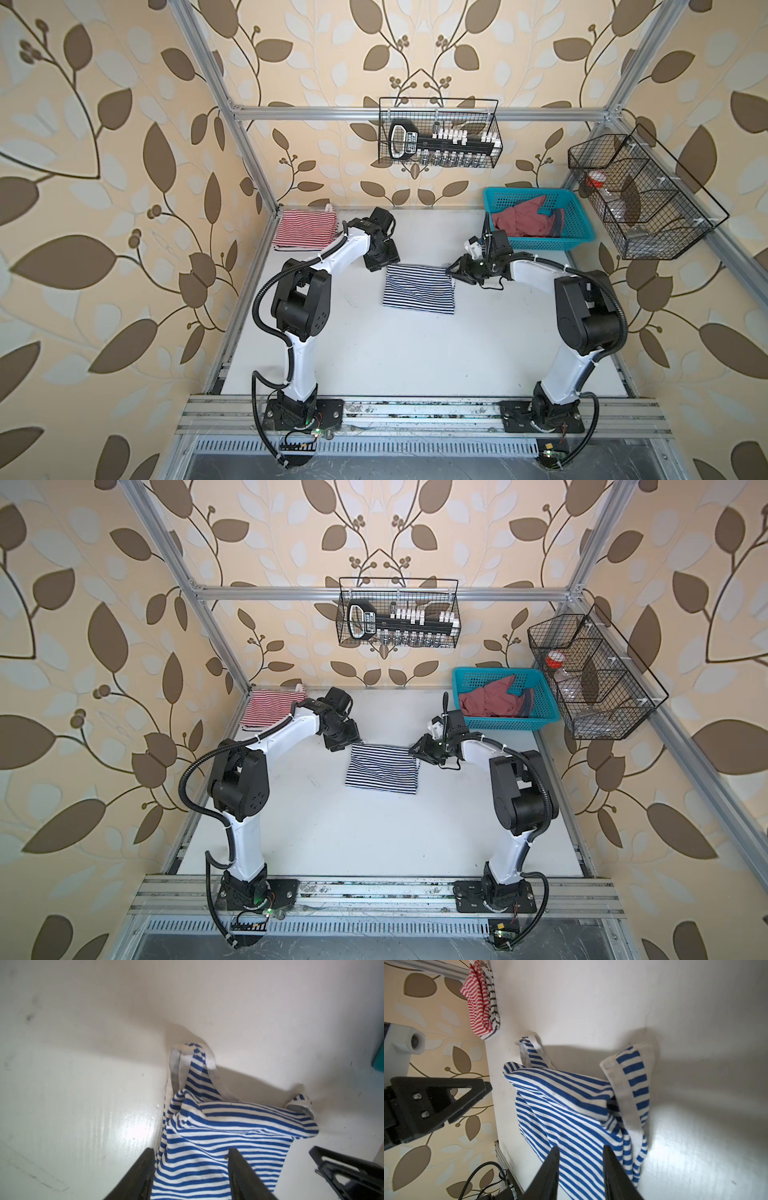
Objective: Fold and stack the tank tops
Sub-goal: 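Lay the fold down at the far end and open both grippers, then raise both open grippers away from the folded tank top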
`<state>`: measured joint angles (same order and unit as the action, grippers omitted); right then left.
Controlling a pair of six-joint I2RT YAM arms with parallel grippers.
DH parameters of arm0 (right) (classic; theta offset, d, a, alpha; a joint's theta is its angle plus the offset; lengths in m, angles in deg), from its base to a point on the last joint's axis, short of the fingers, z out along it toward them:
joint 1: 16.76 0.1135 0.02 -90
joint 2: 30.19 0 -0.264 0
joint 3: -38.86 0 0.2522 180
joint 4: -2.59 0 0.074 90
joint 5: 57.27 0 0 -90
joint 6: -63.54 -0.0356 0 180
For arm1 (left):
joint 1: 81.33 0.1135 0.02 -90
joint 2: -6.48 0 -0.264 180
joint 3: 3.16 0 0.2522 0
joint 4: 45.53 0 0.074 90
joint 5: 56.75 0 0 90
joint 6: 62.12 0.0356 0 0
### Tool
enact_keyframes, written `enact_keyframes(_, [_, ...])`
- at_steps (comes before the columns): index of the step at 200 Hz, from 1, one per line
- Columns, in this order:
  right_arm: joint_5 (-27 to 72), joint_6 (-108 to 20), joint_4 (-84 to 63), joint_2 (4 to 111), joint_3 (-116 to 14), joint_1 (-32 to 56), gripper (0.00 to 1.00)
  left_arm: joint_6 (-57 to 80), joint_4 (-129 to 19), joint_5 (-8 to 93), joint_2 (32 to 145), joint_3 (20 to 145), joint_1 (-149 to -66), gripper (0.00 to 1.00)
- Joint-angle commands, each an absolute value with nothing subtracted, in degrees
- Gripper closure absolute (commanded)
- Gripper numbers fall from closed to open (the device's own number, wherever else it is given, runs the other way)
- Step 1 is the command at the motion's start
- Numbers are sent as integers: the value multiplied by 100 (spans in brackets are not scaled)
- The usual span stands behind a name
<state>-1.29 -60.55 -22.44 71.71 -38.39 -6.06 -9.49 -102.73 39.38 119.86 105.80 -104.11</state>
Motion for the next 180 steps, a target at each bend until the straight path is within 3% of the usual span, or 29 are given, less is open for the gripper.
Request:
enact_keyframes(1, [47, -5995, -2242, 6517, -3653, -566, 63, -900, -10507, 3486, 11357, 10544, -10370, 39])
enact_keyframes(20, [32, -5962, -2251, 6287, -3498, -471, 65, -1012, -10165, 3666, 11031, 10060, -10365, 43])
enact_keyframes(61, [-270, -5963, -2115, 6718, -3556, -217, 87, -1085, -9450, 4525, 11165, 9549, -10387, 67])
enact_keyframes(130, [-436, -6003, -1900, 7827, -4087, -209, 84, -755, -9391, 4889, 12449, 10436, -10366, 66])
enact_keyframes(180, [-477, -6092, -1637, 8269, -3966, -445, 81, -778, -9410, 4981, 13063, 10706, -10252, 57])
